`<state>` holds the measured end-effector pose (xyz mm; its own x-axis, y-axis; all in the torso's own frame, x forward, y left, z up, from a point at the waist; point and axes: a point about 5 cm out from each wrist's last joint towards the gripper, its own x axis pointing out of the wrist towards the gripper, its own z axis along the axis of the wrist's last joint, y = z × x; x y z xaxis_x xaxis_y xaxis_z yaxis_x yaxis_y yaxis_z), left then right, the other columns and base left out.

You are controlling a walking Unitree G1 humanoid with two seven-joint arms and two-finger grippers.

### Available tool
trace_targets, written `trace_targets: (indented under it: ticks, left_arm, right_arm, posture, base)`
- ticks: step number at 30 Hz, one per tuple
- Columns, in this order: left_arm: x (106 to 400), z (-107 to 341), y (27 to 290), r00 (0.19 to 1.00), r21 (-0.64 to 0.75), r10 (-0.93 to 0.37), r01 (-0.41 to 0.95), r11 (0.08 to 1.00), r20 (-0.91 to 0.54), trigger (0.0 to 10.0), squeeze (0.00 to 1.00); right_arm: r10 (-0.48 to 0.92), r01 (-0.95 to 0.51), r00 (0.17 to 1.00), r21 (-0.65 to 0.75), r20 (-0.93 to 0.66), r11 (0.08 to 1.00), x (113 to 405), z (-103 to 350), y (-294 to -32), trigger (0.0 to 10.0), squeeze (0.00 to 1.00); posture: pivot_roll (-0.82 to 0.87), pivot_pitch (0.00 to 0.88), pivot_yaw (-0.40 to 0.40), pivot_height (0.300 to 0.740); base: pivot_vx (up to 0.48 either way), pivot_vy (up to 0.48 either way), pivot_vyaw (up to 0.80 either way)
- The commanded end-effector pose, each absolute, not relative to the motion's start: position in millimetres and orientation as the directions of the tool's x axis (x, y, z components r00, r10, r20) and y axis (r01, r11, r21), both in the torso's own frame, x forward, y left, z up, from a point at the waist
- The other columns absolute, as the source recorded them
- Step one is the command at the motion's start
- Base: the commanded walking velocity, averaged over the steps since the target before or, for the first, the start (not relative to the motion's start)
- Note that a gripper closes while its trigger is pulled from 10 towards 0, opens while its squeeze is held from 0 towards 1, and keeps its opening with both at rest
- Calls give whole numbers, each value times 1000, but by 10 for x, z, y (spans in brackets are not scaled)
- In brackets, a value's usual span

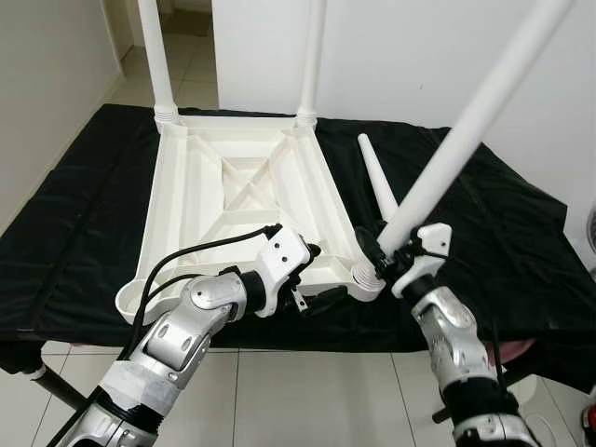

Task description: Building children table

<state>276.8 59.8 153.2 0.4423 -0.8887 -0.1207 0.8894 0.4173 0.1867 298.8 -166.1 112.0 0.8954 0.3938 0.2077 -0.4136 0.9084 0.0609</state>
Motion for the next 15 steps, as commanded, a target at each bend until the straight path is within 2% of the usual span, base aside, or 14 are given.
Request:
trace_targets:
  ticks: [1, 6, 15]
  left_arm:
    - [2751, 1556, 605, 433, 199, -893, 892, 405, -125, 10000, 0]
    - [2756, 1560, 611, 435, 201, -892, 892, 406, -127, 10000, 0]
    - [2774, 1572, 612, 434, 206, -892, 891, 404, -127, 10000, 0]
  right_arm:
    - [398, -406, 911, 64, 106, 912, 2893, 884, -1650, 10000, 0]
    - [403, -410, 909, 50, 107, 911, 2870, 877, -1615, 10000, 0]
    - [472, -474, 880, -56, -46, 879, 2974, 833, -1593, 10000, 0]
  posture:
    - [-37, 0, -35, 740]
    - [-37, 0, -35, 740]
    - [-42, 0, -32, 740]
  base:
    - [0, 0, 0]
    - [0, 0, 0]
    - [0, 0, 0]
